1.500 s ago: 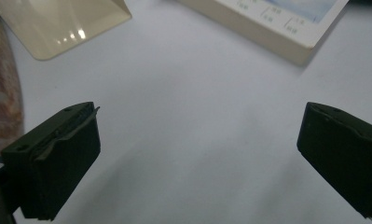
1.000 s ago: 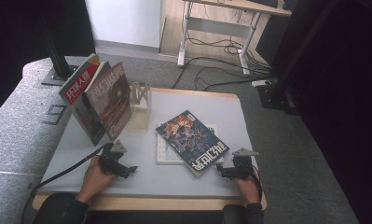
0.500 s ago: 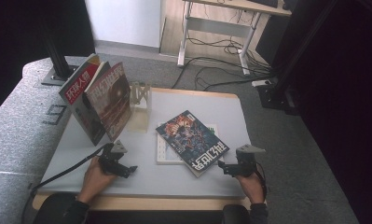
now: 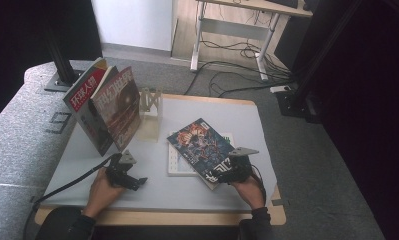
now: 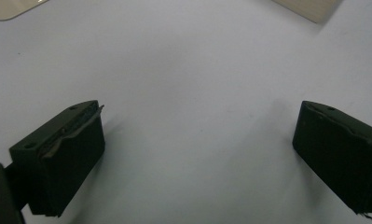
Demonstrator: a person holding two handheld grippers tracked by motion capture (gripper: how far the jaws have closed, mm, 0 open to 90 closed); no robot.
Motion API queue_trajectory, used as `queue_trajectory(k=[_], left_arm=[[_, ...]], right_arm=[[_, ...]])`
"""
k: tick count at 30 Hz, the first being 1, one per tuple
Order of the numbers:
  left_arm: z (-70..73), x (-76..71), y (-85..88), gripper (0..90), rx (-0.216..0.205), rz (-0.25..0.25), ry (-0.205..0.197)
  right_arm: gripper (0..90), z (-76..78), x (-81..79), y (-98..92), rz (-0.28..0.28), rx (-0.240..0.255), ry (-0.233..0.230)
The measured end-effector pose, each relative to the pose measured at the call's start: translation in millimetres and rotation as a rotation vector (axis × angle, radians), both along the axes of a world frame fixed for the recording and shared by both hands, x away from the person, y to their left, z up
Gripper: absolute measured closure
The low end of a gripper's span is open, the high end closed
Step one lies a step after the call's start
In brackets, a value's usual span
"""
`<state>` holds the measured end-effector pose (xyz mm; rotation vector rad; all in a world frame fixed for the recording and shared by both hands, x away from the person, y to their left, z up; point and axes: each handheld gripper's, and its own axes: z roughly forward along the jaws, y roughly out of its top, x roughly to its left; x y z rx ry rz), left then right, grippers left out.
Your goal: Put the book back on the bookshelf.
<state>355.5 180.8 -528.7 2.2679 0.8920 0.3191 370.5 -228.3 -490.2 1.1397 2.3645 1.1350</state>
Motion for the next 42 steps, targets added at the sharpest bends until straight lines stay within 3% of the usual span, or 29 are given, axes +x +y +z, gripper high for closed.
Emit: queue_trajectory(k=[9,16,20,34,38,41,42], left_arm=[[-0.1,0.0,-0.1,2.1,-0.001,0.001,0.001],[0.0,0.0,0.0,2.1,0.0,0.001,0.0],[-0.1,0.0,0.0,2.1,-0.001,0.001,0.0],[-0.1,0.0,-0.1,2.1,-0.002,0.001,0.001],[-0.1,0.0,0.0,2.1,-0.002,0.001,0.001],[-0.1,0.0,0.0,2.1,-0.002,0.001,0.001],[-0.1,0.0,0.0,2.1,-0.002,0.001,0.001]], right_arm=[[0.0,-7.8,11.5,37.2,0.052,-0.056,0.017],[0.0,-14.8,13.0,51.7,0.04,-0.122,-0.003],[0.7,-19.6,12.9,51.2,0.028,-0.158,-0.009],[0.7,-19.6,10.3,29.9,0.021,-0.131,-0.001],[0.8,-19.1,10.3,24.1,0.034,-0.123,0.007],[3.1,-17.4,9.6,25.6,0.07,-0.159,-0.001],[3.3,-16.1,9.8,25.6,0.085,-0.151,-0.001]])
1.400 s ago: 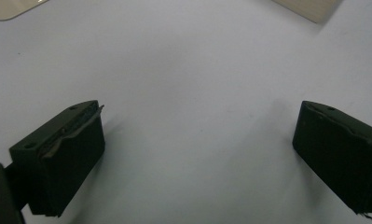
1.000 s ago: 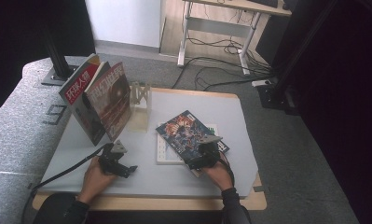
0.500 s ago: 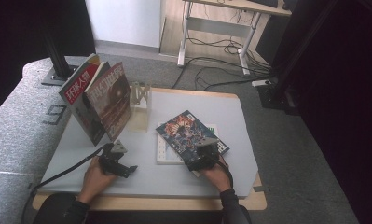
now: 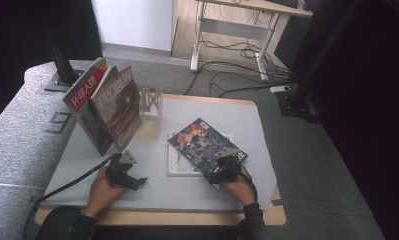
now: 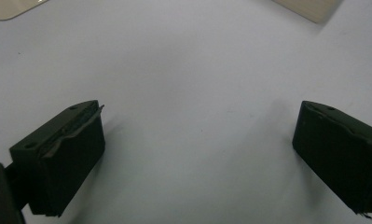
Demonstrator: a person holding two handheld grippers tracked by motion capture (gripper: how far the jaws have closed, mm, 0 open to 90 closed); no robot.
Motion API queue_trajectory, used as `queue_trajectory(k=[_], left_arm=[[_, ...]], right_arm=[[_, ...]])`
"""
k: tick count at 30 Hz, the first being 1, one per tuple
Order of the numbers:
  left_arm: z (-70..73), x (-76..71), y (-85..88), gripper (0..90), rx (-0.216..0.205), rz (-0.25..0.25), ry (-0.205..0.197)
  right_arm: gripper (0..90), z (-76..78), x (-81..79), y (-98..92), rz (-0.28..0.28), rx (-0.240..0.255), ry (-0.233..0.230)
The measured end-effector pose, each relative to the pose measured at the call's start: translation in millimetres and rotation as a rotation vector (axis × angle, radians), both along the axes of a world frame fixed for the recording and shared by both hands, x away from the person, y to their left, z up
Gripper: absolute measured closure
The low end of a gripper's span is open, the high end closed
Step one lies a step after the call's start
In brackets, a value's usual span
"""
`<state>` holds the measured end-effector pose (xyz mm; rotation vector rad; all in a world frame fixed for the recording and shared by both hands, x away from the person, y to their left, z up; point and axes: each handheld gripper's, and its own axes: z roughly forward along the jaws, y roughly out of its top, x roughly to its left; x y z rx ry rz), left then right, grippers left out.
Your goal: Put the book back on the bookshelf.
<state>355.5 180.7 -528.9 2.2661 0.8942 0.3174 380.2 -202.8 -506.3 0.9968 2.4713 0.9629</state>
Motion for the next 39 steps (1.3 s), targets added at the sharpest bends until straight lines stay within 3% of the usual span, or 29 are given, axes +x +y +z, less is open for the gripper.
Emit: queue_trajectory(k=[5,10,15,26,39], left_arm=[[0.0,0.0,0.0,2.1,0.0,0.0,0.0],[0.0,0.0,0.0,2.1,0.001,0.0,-0.001],[0.0,0.0,0.0,2.1,0.001,0.0,-0.001],[0.1,0.0,0.0,2.1,0.003,-0.001,-0.001],[0.0,-0.1,0.0,2.1,0.003,-0.001,-0.001]], right_arm=[[2.4,11.3,5.4,-3.0,0.023,0.059,-0.003],[2.1,18.0,23.2,-6.5,0.003,0.038,-0.035],[2.3,14.1,46.4,-11.2,-0.027,0.01,-0.05],[0.0,4.0,85.1,-15.4,-0.056,0.037,-0.03],[0.0,-3.7,112.0,-10.2,-0.081,0.055,-0.006]])
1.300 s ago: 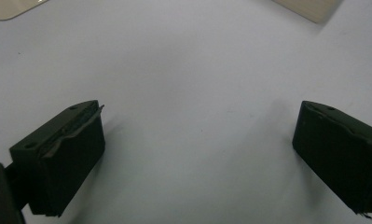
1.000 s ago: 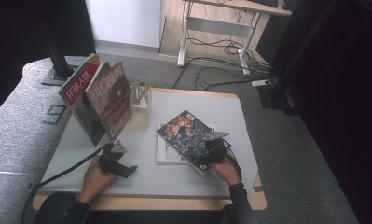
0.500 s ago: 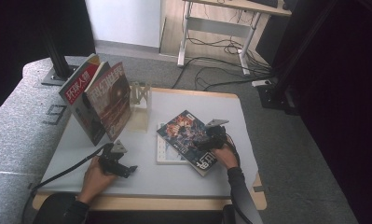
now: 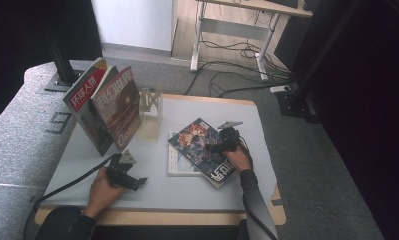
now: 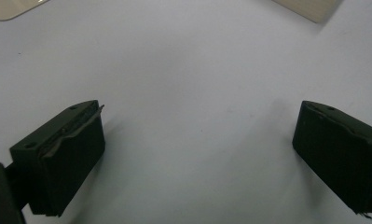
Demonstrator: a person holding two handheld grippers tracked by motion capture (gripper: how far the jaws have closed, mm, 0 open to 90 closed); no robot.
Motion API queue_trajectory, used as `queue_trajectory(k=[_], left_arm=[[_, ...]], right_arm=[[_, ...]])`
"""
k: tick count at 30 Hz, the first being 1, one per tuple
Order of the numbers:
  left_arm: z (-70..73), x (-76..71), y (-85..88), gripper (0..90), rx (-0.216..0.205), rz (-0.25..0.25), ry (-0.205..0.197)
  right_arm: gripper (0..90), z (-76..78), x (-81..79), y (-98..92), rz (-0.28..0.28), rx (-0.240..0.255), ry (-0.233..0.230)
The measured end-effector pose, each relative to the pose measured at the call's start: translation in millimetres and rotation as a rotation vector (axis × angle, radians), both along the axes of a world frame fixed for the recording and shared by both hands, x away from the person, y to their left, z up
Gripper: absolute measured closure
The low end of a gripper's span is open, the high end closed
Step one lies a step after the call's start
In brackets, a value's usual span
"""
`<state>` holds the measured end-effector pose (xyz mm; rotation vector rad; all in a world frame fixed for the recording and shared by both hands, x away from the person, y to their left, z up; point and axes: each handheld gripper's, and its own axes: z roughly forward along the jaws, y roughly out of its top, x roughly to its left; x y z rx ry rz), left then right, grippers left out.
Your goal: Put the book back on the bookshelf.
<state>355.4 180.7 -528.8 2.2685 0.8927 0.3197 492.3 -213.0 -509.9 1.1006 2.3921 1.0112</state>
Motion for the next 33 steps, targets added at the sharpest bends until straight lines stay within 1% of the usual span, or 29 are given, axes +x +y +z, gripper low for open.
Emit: queue_trajectory(k=[4,9,10,13,20,24,33], left_arm=[[0.1,0.0,0.0,2.1,0.002,0.0,0.0],[0.0,0.0,0.0,2.1,0.0,0.0,0.0],[0.0,0.0,0.0,2.1,0.0,0.0,0.0],[-0.1,0.0,0.0,2.1,0.0,0.0,0.0],[-0.1,0.0,0.0,2.2,0.0,0.0,0.0],[0.0,0.0,0.0,2.1,0.0,0.0,0.0],[0.0,0.0,0.0,2.1,0.0,0.001,0.001]], right_arm=[[0.0,0.2,2.8,3.2,0.018,-0.004,0.001],[0.0,-0.2,8.3,3.3,0.005,0.001,0.0],[0.0,-0.2,9.2,3.2,0.003,-0.001,0.002],[0.0,-1.2,13.0,1.6,0.004,0.018,0.037],[0.0,-1.2,12.5,2.0,0.008,0.017,0.036],[0.0,-1.3,8.7,6.1,0.042,0.015,0.033],[0.0,-1.3,-8.0,22.1,0.111,0.013,0.031]])
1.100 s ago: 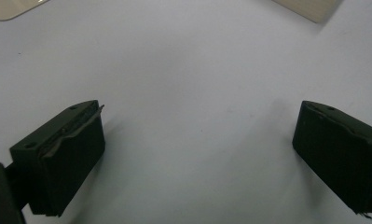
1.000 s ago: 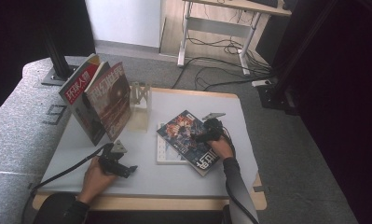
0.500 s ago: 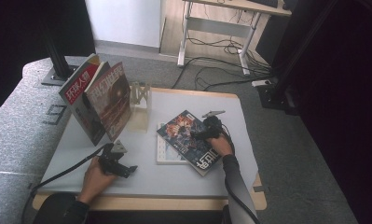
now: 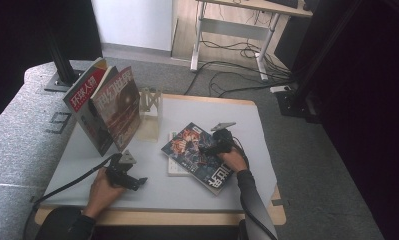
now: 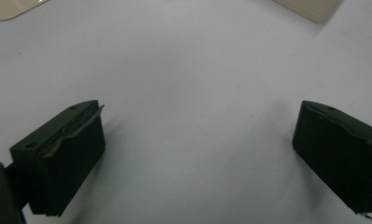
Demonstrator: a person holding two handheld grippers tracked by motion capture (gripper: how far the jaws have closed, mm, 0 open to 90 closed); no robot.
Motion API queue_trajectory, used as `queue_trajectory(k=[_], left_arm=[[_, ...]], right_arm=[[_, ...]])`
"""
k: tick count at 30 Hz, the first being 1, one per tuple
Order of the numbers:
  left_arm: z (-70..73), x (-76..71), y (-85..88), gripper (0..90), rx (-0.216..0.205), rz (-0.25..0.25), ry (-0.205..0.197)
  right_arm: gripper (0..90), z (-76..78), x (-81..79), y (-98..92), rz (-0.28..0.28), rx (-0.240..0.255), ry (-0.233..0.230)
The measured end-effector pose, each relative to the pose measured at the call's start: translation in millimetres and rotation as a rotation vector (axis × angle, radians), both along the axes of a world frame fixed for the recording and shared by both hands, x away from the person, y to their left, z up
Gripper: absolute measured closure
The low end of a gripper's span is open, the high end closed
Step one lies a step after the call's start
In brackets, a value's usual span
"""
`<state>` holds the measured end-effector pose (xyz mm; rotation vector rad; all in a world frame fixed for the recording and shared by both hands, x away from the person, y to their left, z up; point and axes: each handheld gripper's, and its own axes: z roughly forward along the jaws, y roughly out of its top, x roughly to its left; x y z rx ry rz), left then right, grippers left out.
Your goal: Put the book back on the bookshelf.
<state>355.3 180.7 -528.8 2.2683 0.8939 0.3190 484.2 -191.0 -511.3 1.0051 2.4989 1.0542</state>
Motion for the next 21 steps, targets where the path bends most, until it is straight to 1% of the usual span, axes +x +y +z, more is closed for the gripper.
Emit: queue_trajectory(k=[7,9,11,12,14,17,18,20,21], left_arm=[[0.0,0.0,-0.1,2.2,-0.001,0.001,-0.001],[0.1,-0.1,-0.2,2.2,0.0,0.002,-0.002],[0.2,-0.1,-0.2,2.1,0.001,-0.001,-0.002],[0.3,-0.2,-0.1,2.0,0.002,-0.001,-0.001],[0.7,-0.2,0.3,2.7,0.0,-0.002,0.0],[2.1,-0.4,0.7,4.2,0.001,-0.004,-0.002],[3.0,0.2,1.1,5.9,-0.011,-0.002,0.002],[6.1,1.8,1.5,11.8,-0.051,-0.001,0.01],[8.7,3.2,1.1,13.4,-0.06,-0.004,0.015]], right_arm=[[0.0,0.2,-15.9,13.7,0.053,-0.002,0.001],[0.0,0.4,-17.0,13.7,0.049,-0.005,-0.004],[0.0,1.2,-19.2,12.7,0.025,-0.01,-0.008],[0.0,2.1,-20.7,11.0,0.015,-0.02,-0.021],[0.0,3.6,-24.8,6.4,-0.008,-0.036,-0.037],[0.0,6.0,-32.6,-3.1,-0.015,-0.032,-0.035],[0.0,6.8,-35.6,-6.2,-0.018,-0.029,-0.038],[0.3,8.4,-41.3,-12.3,-0.03,-0.024,-0.042],[0.7,9.2,-44.2,-15.1,-0.032,-0.023,-0.042]])
